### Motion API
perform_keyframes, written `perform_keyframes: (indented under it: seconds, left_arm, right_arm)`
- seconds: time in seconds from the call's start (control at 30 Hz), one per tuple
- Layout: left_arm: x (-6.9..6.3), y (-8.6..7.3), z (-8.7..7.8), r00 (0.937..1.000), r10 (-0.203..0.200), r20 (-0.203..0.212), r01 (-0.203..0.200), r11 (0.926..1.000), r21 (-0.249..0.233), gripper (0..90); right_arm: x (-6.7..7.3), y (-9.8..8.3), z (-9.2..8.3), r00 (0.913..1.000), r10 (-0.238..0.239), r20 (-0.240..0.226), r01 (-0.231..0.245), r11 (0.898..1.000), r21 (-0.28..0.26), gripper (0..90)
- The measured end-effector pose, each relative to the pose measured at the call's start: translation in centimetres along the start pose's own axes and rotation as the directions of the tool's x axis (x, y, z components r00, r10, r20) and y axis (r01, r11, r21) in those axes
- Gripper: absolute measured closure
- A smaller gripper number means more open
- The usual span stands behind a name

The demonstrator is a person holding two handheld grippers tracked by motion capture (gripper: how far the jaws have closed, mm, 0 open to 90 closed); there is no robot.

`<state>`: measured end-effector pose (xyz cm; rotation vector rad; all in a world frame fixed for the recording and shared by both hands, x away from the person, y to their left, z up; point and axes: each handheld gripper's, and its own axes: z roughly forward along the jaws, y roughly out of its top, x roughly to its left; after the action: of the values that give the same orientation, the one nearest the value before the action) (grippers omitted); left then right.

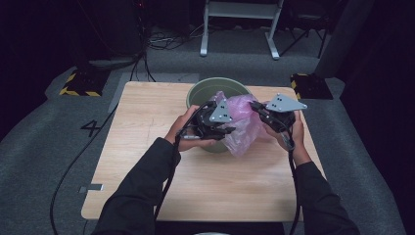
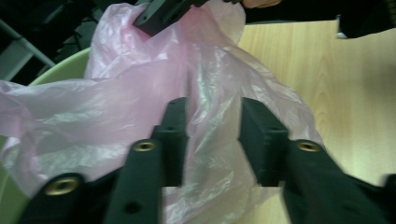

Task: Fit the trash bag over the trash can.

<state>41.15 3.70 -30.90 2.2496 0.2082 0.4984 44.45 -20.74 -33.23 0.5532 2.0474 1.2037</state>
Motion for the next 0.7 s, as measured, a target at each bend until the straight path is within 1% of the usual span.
perform_keyframes:
  seconds: [0.03, 0.07, 0.1, 0.13, 0.2, 0.23, 0.27, 0.33, 0.37, 0.4, 0.47, 0.57, 0.63, 0.7]
  left_arm:
    - [0.0, -0.1, 0.0, 1.0000, -0.006, 0.004, 0.006, 0.9999, -0.014, 66.0]
    - [0.1, -0.2, -0.1, 1.0000, -0.010, 0.002, 0.010, 0.9995, -0.031, 72.3]
    - [0.1, -0.3, -0.1, 0.9998, -0.014, -0.016, 0.013, 0.9994, -0.031, 78.0]
    - [0.2, -0.3, 0.0, 0.9996, -0.018, -0.022, 0.017, 0.9995, -0.026, 81.0]
    - [0.2, -0.4, 0.1, 0.9993, -0.011, -0.036, 0.010, 0.9998, -0.020, 89.6]
    - [0.2, -0.4, 0.1, 0.9993, -0.012, -0.036, 0.011, 0.9997, -0.021, 89.6]
    - [0.2, -0.3, 0.1, 0.9993, -0.004, -0.038, 0.003, 0.9998, -0.021, 89.7]
    - [0.3, -0.3, 0.1, 0.9985, 0.010, -0.054, -0.011, 0.9999, -0.006, 89.9]
    - [0.3, -0.3, 0.2, 0.9977, 0.014, -0.066, -0.014, 0.9999, 0.004, 89.9]
    - [0.4, -0.4, 0.2, 0.9965, 0.018, -0.081, -0.018, 0.9998, 0.006, 90.0]
    - [0.7, -0.5, 0.2, 0.9952, 0.013, -0.097, -0.013, 0.9999, 0.003, 90.0]
    - [1.3, -0.7, 0.1, 0.9924, -0.009, -0.123, 0.008, 1.0000, -0.004, 90.0]
    - [1.6, -1.0, 0.2, 0.9896, -0.023, -0.142, 0.024, 0.9997, 0.003, 90.0]
    - [2.2, -1.4, 0.3, 0.9862, -0.050, -0.158, 0.051, 0.9987, 0.007, 90.0]
  right_arm:
    - [0.0, 0.0, 0.0, 1.0000, 0.000, 0.000, 0.000, 1.000, 0.000, 89.0]
    - [0.0, 0.0, 0.0, 1.0000, 0.000, -0.002, 0.000, 1.000, 0.000, 89.0]
    - [0.1, 0.0, 0.0, 1.0000, -0.004, -0.002, 0.004, 1.000, 0.001, 89.0]
    - [0.1, 0.0, 0.0, 1.0000, -0.004, -0.004, 0.004, 1.000, 0.001, 88.9]
    - [0.1, 0.0, 0.0, 1.0000, -0.006, -0.007, 0.006, 1.000, 0.002, 89.0]
    - [0.1, 0.0, 0.0, 0.9999, -0.008, -0.008, 0.008, 1.000, 0.002, 88.9]
    - [0.1, 0.0, 0.0, 0.9999, -0.009, -0.008, 0.009, 1.000, 0.001, 89.0]
    - [0.2, 0.0, 0.0, 0.9999, -0.014, -0.010, 0.014, 1.000, 0.003, 88.9]
    - [0.2, 0.0, 0.0, 0.9998, -0.017, -0.009, 0.017, 1.000, 0.005, 88.9]
    - [0.2, 0.0, 0.0, 0.9998, -0.018, -0.010, 0.018, 1.000, 0.006, 88.9]
    - [0.2, 0.0, 0.0, 0.9997, -0.021, -0.011, 0.021, 1.000, 0.008, 88.9]
    - [0.2, 0.0, -0.1, 0.9995, -0.030, -0.010, 0.030, 1.000, 0.008, 88.7]
    - [0.2, 0.1, -0.1, 0.9993, -0.036, -0.010, 0.036, 0.999, 0.009, 88.2]
    - [0.3, 0.0, -0.1, 0.9990, -0.038, -0.022, 0.038, 0.999, 0.007, 87.0]
